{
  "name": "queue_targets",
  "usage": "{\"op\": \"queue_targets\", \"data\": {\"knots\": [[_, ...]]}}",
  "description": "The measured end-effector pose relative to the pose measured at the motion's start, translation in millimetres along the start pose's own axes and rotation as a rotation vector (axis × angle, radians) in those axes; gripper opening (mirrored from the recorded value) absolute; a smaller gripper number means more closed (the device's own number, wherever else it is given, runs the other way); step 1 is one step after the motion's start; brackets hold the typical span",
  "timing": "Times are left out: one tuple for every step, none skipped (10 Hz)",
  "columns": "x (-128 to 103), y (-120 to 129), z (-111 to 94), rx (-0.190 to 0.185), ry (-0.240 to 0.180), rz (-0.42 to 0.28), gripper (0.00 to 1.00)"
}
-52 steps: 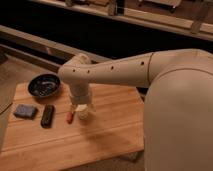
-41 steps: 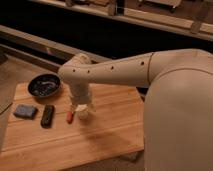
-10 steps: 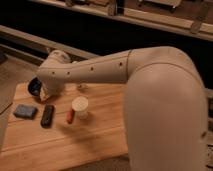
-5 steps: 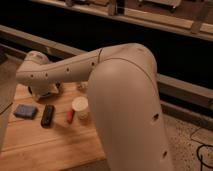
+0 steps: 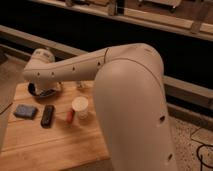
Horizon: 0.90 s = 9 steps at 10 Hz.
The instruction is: Pick up the ceramic bowl
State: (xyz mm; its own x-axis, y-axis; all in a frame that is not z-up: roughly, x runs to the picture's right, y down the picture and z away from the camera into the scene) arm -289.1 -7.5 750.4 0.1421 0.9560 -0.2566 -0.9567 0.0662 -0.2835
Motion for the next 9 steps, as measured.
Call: {"op": "queue_targets", "data": {"knots": [[-0.5, -1.2, -0.2, 0.0, -0.001, 0.07, 0.65], [0.2, 0.3, 0.0, -0.001, 0.0, 0.11, 0.65], [0.8, 2.1, -0.2, -0.003, 0.001, 0.15, 0.65], [0.7, 1.7, -0.1, -0.002, 0.001, 0.159, 0.65], [-0.1, 0.2, 0.2, -0.001, 0.0, 0.165, 0.65], [-0.7, -0.2, 1.2, 0.001, 0.0, 0.169, 0.65], [-0.6, 1.3, 1.0, -0.001, 0.0, 0.167, 0.65], [-0.6, 1.3, 0.9, -0.001, -0.001, 0.167, 0.65], [-0.6, 1.2, 1.1, -0.001, 0.0, 0.168, 0.65]]}}
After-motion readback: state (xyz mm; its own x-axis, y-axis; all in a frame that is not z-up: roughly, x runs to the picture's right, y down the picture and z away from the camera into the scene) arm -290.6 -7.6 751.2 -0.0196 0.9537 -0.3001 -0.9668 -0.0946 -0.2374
